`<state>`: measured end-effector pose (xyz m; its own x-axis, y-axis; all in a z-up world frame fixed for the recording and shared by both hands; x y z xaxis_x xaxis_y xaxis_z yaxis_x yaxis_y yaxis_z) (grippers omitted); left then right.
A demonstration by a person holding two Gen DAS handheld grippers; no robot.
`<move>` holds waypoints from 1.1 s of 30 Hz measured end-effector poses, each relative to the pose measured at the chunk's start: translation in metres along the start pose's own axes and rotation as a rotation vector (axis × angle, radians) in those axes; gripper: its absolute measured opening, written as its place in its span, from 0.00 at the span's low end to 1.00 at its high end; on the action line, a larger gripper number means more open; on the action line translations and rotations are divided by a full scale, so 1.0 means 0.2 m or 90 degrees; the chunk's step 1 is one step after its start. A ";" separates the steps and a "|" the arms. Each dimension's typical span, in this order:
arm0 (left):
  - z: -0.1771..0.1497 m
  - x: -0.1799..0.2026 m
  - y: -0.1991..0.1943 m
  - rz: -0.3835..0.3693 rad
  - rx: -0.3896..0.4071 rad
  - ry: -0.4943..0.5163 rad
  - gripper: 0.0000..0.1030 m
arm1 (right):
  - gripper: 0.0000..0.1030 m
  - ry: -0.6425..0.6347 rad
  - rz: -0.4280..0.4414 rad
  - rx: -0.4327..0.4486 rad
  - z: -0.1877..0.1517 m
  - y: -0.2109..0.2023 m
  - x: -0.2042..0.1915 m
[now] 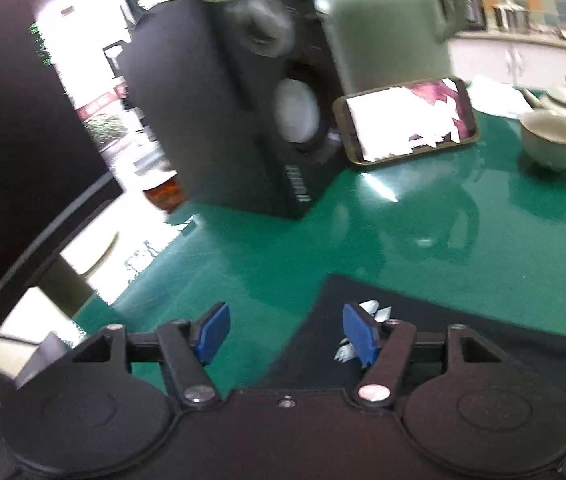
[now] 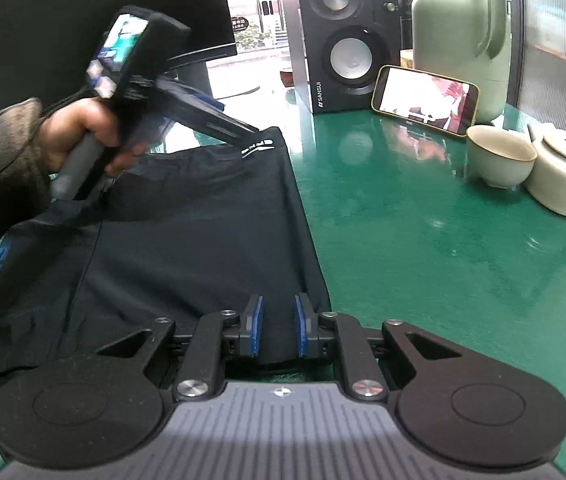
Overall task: Fold clothes
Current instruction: 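Lay the folded hem flat with the right gripper and open the left gripper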
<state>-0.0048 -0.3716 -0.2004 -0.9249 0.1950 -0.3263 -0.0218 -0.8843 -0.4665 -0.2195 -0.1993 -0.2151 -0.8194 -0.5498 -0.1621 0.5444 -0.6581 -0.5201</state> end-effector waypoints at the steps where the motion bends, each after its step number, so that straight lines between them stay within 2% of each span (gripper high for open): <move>1: -0.02 -0.08 -0.04 0.021 -0.002 -0.014 0.63 | 0.17 -0.001 0.004 0.002 0.00 0.00 -0.01; 2: -0.05 -0.17 -0.09 0.043 -0.004 -0.030 0.63 | 0.17 -0.003 0.011 0.005 0.00 0.00 -0.02; 6: -0.13 -0.34 -0.19 0.080 -0.022 -0.075 0.63 | 0.17 -0.017 0.060 0.010 0.01 -0.01 -0.10; 8: -0.16 -0.34 -0.21 0.075 -0.028 -0.075 0.63 | 0.17 -0.028 0.083 0.002 0.00 0.01 -0.16; 11: -0.20 -0.26 -0.24 0.038 -0.028 -0.056 0.63 | 0.17 -0.048 0.116 -0.009 -0.01 0.03 -0.25; 14: -0.27 -0.19 -0.24 0.020 -0.048 -0.040 0.63 | 0.17 -0.064 0.135 -0.021 -0.02 0.05 -0.32; 19: -0.36 -0.22 -0.23 0.037 -0.056 -0.077 0.67 | 0.18 -0.085 0.133 -0.024 -0.02 0.07 -0.36; 23: -0.40 -0.25 -0.25 0.068 -0.059 -0.089 0.75 | 0.18 -0.095 0.129 -0.025 -0.02 0.07 -0.36; 28: -0.42 -0.32 -0.24 0.089 -0.068 -0.147 0.81 | 0.18 -0.095 0.126 -0.023 -0.04 0.04 -0.36; 33: -0.43 -0.33 -0.24 0.109 -0.070 -0.149 0.86 | 0.18 -0.093 0.124 -0.023 -0.04 0.03 -0.36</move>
<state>0.0887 -0.3050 -0.2262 -0.9743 -0.0671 -0.2152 0.1709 -0.8422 -0.5113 -0.1591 -0.1599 -0.2140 -0.6634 -0.7348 -0.1412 0.6808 -0.5145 -0.5214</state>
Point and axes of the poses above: each gripper's, at about its wrist camera, not at the fingertips, and y roughly the way its jaws point, x to its right, z to its top, the point moved 5 cm from there along y, roughly the way its jaws point, and after that the axes turned 10 degrees about x, right-handed, at the moved point
